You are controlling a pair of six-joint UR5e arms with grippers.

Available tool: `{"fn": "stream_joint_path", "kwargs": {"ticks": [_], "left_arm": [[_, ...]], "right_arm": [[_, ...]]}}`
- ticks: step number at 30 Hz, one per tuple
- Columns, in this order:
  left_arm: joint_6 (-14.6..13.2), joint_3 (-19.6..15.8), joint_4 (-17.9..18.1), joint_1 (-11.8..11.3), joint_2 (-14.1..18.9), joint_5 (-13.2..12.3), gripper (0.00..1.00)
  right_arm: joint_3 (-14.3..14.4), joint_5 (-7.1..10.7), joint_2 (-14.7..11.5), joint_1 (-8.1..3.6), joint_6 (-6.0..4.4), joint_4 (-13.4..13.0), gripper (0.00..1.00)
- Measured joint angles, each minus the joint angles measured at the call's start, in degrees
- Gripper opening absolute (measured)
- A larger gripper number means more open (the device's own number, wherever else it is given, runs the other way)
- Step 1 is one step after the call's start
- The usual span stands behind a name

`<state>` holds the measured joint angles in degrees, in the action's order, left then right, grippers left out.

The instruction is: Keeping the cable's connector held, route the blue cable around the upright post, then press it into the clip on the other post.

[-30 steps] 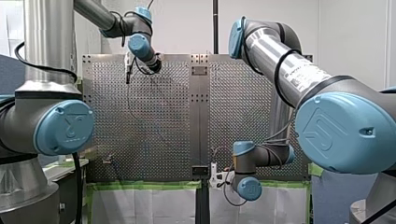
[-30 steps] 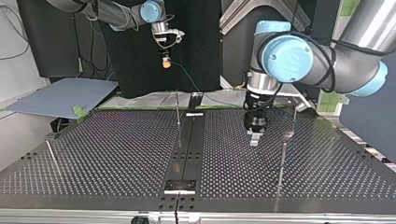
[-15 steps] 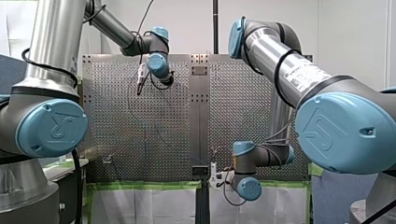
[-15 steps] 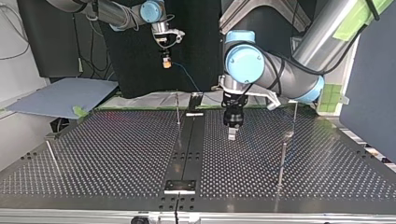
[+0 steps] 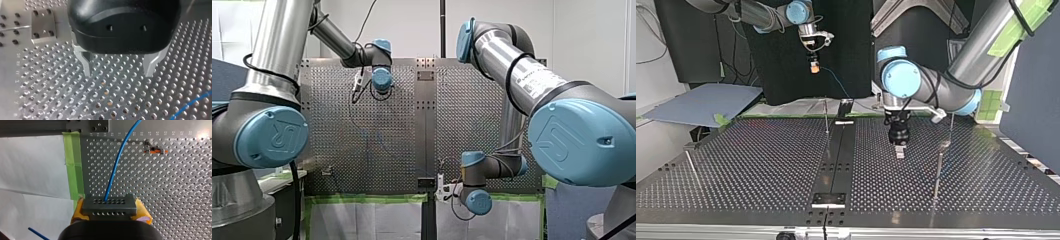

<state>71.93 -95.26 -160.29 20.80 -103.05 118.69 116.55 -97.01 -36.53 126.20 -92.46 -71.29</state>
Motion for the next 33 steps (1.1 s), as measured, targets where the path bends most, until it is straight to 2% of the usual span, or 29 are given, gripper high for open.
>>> {"fn": "stream_joint_path", "kwargs": {"ticks": [8,18,23,33], "left_arm": [[-4.3,0.0,0.7,-0.6,-3.5,-1.4,1.00],[-10.5,0.0,2.7,-1.9,-6.4,-1.0,1.00],[-11.5,0.1,3.1,-2.6,-6.8,-1.0,1.00],[-13.3,3.0,1.3,-3.4,-11.7,1.2,1.00]], "right_arm": [[0.0,0.03,0.0,-0.01,-0.02,0.0,0.00],[0.0,0.64,0.0,0.00,-0.02,0.0,0.00],[0.0,0.82,0.0,-0.01,-0.02,-0.1,0.00],[0.0,0.85,0.0,0.01,-0.25,-0.1,0.00]]}}
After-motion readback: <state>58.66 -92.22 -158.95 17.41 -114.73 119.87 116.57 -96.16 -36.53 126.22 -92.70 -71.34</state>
